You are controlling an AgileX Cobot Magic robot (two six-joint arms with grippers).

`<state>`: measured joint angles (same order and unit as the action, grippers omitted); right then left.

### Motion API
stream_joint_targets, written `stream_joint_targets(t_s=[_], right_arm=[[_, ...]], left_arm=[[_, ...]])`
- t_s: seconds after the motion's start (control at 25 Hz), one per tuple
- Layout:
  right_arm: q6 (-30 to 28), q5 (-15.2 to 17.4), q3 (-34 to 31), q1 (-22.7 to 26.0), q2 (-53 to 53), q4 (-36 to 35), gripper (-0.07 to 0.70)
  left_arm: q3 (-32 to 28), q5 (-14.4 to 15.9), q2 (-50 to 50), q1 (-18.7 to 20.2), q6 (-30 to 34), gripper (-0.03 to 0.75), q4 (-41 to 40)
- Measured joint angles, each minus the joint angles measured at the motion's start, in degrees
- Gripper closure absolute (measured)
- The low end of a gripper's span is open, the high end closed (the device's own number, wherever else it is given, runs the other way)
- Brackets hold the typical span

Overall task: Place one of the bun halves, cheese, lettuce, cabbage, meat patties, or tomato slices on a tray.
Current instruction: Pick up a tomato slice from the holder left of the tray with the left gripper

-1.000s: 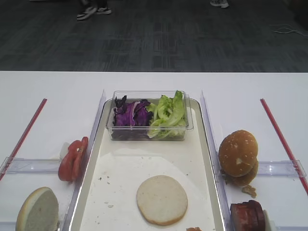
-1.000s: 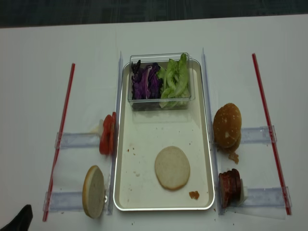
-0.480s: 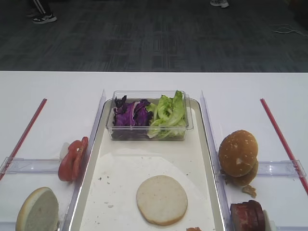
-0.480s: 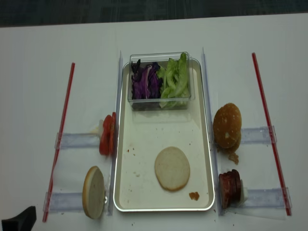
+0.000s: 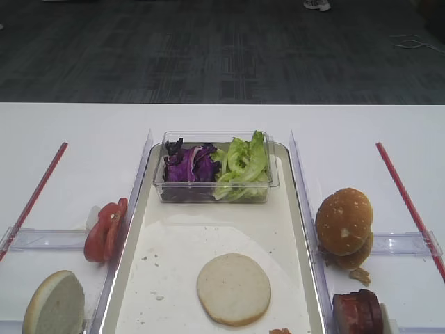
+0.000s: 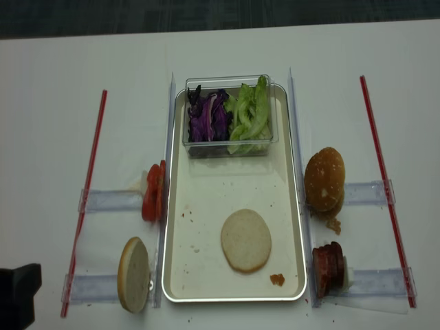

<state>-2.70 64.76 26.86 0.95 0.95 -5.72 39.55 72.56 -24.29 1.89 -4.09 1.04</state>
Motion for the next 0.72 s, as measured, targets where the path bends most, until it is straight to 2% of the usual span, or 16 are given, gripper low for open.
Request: stream_joint_targets(t_s=[0.24,0.72], right_arm=[[0.0,0.0,0.0,0.0,0.0,0.0,0.063],[-0.1,0.0,0.0,0.0,0.0,-0.1,0.073]], left_arm=[[3.3,0.0,-7.4,0.0,0.0,0.237,1.0],[5.8,-0.5,-19.1,0.0,0.0,0.244,1.1]])
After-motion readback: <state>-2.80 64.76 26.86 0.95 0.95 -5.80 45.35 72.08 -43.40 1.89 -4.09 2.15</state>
